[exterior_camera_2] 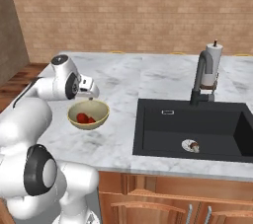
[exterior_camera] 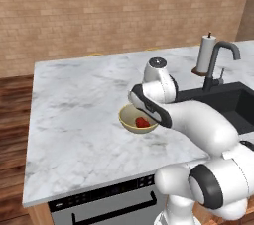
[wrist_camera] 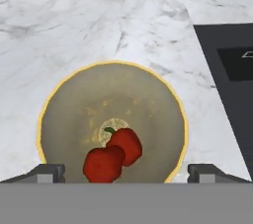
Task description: Pick the bell peppers from the cabinet and place them in one bowl. Pick the mushroom from the sink and place it in the other bowl.
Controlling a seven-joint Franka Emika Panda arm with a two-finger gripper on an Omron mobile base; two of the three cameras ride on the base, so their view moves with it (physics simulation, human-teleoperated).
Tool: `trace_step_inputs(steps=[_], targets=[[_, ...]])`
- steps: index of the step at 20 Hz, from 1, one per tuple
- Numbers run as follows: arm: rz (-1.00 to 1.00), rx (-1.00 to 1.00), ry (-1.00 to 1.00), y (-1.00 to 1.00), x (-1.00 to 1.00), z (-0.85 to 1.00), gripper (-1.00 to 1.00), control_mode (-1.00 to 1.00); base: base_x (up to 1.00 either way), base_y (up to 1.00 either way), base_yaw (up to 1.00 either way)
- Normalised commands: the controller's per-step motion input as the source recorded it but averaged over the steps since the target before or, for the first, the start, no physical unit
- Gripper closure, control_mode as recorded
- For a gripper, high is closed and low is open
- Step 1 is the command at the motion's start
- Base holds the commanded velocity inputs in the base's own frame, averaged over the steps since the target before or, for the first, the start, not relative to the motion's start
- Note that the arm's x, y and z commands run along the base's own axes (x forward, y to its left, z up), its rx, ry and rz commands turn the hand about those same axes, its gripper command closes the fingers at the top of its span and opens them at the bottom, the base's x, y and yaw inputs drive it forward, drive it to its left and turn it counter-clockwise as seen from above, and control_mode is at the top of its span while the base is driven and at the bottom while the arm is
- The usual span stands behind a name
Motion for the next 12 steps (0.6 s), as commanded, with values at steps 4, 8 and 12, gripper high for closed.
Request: trace_step_inputs(steps=[4,8,12], targets=[[-0.05,0.06,-0.09,-0.22,-0.58,0.21,-1.0,-1.0,0.0,0.0,0.0],[-0.06,0.04,-0.03,-0.19,-0.61,0.34,-1.0,-1.0,0.0,0.0,0.0],[-0.01,0.0,0.0,-0.15,-0.57,0.41,-1.0,-1.0,0.0,0.0,0.0]])
